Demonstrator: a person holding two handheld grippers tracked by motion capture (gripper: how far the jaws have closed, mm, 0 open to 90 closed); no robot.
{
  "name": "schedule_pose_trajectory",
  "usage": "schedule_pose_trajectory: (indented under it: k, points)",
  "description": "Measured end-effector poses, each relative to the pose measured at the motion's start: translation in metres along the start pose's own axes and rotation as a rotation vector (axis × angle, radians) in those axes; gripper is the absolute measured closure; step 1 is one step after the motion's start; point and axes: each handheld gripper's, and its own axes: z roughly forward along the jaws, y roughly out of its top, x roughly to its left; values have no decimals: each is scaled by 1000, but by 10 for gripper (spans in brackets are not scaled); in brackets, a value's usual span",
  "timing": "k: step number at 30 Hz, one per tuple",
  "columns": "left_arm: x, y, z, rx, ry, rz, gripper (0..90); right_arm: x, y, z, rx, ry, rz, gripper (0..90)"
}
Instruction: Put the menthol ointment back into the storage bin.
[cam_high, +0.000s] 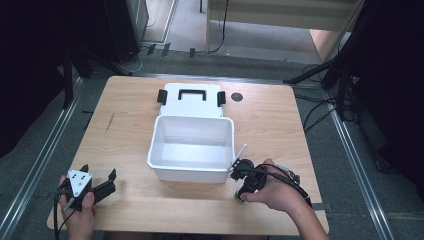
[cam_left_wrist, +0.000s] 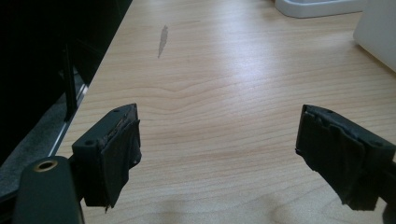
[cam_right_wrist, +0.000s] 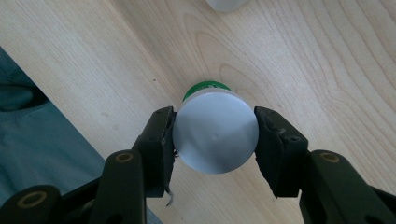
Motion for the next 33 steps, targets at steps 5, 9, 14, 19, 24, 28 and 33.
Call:
schedule_pose_trajectory:
  k: [5,9,14,19,24,28,33]
  points:
    - [0,0,0,2,-1,0,146,-1,-1,-5,0,0,-3,517]
    - [0,0,0,1,-1,-2,146,-2,-1,-11,-2,5,5,517]
    - [0,0,1,2,-2,-1,147,-3,-1,-19,-6,10,7,517]
    - [0,0,1,3,-3,-1,146,-4,-2,-25,-5,15,5,517]
    - [0,0,1,6,-3,-1,146,-6,-1,-37,-5,14,3,517]
    - [0,0,1,6,-4,-3,146,-7,-1,-43,-10,9,3,517]
    - [0,0,1,7,-5,-4,146,-9,1,-53,-3,12,-2,517]
